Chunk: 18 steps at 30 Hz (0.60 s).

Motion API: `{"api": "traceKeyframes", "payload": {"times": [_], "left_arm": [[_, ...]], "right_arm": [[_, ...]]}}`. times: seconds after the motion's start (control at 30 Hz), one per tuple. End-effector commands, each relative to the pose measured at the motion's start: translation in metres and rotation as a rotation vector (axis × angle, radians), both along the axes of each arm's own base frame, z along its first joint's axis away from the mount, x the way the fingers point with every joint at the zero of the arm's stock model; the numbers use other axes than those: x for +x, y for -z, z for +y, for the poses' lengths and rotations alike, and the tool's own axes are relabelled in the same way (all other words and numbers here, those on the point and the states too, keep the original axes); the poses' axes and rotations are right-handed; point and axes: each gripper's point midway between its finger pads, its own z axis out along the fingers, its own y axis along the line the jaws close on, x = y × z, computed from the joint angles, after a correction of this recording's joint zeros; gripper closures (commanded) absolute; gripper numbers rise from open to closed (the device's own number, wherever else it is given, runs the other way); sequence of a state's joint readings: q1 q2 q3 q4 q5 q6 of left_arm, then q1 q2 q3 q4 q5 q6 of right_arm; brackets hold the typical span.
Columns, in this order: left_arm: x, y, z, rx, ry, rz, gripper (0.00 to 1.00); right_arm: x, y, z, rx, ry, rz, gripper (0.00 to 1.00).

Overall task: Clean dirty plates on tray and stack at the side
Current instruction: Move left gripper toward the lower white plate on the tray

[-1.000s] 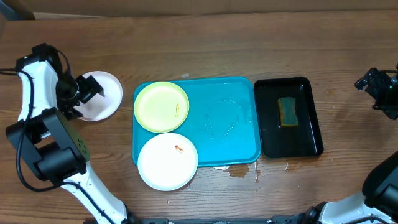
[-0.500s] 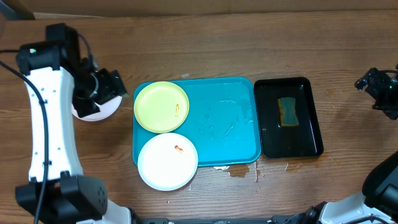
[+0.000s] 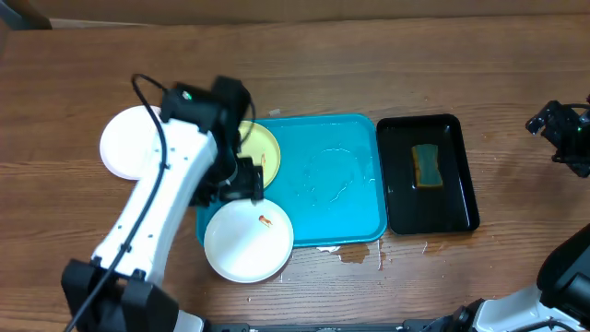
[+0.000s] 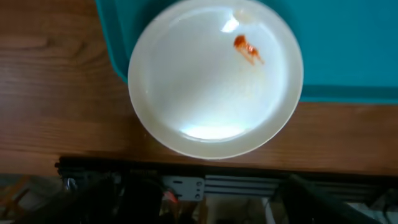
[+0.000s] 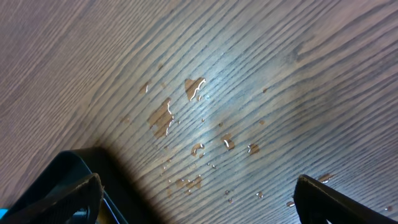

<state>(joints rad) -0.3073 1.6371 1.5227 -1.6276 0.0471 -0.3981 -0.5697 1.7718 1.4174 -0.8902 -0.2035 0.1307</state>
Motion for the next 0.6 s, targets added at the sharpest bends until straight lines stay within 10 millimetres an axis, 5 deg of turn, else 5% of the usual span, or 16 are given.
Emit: {"api": "traceKeyframes", "payload": {"times": [0.0,0.3,0.5,0.57], "left_arm": [[-0.035,0.002,0.015,0.067,-0.082,-0.020,0.14],[-0.099,-0.006,0.031,0.001,-0.331,-0.154,0.24],[-0.115,0.001,0.022,-0.116,-0.421,-0.204,0.59],[-0.121,0.012,0.019,-0.130,-0.430,-0.168,0.57]], "right_arm": [[0.002,-0.007,-0.003,-0.011,0.007,-0.018,0.00],[0.002,-0.007,-0.003,-0.012,0.007,-0.018,0.00],[0.002,-0.007,-0.003,-0.011,0.007,-0.018,0.00],[0.002,-0.007,-0.003,-0.011,0.007,-0.018,0.00]]}}
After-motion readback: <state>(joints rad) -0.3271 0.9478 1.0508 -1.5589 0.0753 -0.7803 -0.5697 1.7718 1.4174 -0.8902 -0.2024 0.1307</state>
